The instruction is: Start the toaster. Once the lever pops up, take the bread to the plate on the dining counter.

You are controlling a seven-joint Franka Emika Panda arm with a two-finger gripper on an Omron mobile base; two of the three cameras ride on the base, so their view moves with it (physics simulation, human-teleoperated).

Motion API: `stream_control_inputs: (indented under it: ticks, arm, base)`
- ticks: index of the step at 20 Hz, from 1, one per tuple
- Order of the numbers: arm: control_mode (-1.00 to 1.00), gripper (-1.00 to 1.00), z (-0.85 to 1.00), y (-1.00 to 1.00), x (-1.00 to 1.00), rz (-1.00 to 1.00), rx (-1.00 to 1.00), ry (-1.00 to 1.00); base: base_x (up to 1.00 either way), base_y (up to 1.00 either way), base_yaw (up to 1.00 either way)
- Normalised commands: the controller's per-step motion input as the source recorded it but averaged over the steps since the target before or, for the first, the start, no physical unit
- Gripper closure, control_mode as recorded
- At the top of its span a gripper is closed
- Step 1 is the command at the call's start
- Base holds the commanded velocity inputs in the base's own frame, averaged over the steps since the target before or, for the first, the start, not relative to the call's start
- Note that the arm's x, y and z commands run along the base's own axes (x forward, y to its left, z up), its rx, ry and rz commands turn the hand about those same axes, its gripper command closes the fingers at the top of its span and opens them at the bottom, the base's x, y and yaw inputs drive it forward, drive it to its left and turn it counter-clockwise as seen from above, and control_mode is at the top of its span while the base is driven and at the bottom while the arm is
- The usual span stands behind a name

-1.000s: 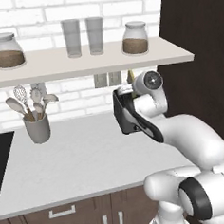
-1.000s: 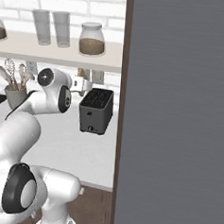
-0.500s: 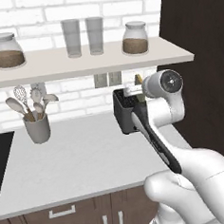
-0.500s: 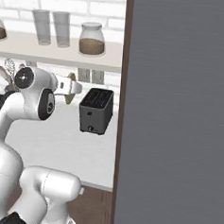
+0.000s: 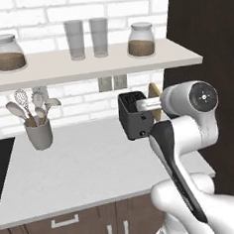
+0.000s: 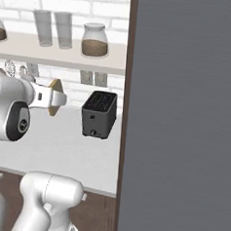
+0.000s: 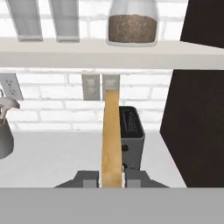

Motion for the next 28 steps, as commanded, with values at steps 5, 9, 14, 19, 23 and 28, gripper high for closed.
stream_control_inputs:
  ticks: [5, 9, 14, 19, 23, 28]
  arm:
    - [-1.0, 1.0, 0.03, 0.07, -0.68, 0.0, 0.0, 0.06]
    - [-1.0, 1.0, 0.0, 0.0, 0.0, 0.0, 0.0, 0.0]
    - [-1.0, 1.0, 0.0, 0.0, 0.0, 0.0, 0.0, 0.0]
    - [1.0, 1.0, -0.02, 0.0, -0.3, 0.0, 0.0, -0.01]
    - [1.0, 1.0, 0.0, 0.0, 0.0, 0.0, 0.0, 0.0]
    - [1.0, 1.0, 0.0, 0.0, 0.0, 0.0, 0.0, 0.0]
  base:
    - [0.0, 0.0, 0.0]
    - [0.0, 0.0, 0.0]
    - [0.0, 0.0, 0.0]
    - [-0.37, 0.0, 0.0]
    - [-0.57, 0.05, 0.59]
    - [-0.14, 0.03, 0.98]
